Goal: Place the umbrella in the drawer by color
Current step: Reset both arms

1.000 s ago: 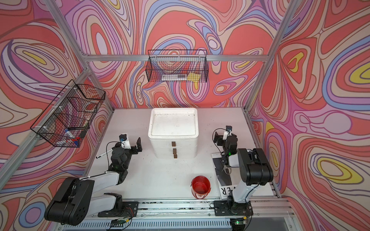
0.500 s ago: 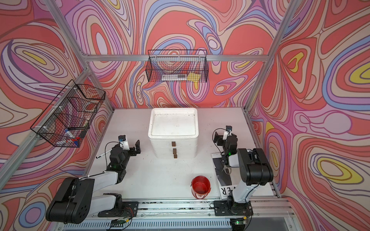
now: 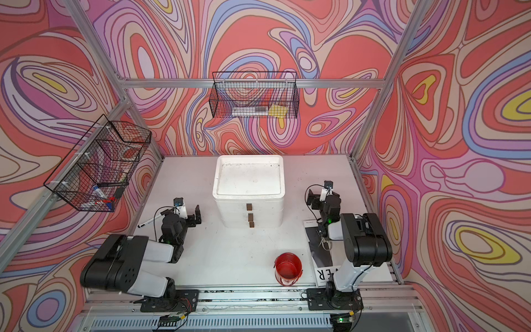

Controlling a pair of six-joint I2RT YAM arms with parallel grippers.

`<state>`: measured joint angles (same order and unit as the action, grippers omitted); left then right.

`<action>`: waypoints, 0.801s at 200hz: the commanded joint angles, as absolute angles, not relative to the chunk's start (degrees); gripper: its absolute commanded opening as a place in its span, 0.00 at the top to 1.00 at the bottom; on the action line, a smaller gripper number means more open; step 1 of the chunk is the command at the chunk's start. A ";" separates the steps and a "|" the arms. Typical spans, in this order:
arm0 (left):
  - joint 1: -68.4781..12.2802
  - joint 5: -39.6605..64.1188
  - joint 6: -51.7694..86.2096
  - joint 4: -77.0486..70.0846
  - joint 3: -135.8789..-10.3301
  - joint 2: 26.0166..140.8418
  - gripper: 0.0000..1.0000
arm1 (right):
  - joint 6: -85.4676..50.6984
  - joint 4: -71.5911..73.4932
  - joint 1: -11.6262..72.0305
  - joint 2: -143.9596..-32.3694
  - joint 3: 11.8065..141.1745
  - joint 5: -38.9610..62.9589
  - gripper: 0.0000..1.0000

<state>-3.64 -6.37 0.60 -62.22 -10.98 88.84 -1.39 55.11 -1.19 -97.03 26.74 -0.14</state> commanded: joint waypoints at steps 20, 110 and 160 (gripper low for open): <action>0.97 1.84 1.78 -45.37 -22.57 86.17 0.01 | -1.58 54.26 -1.33 -97.21 26.99 0.06 0.02; 0.61 2.57 1.10 -49.76 -21.81 87.99 0.01 | -1.63 54.23 -1.33 -97.21 26.98 0.01 0.02; 0.62 2.55 1.07 -49.92 -21.80 87.98 0.01 | -1.59 54.24 -1.32 -97.21 26.98 0.04 0.02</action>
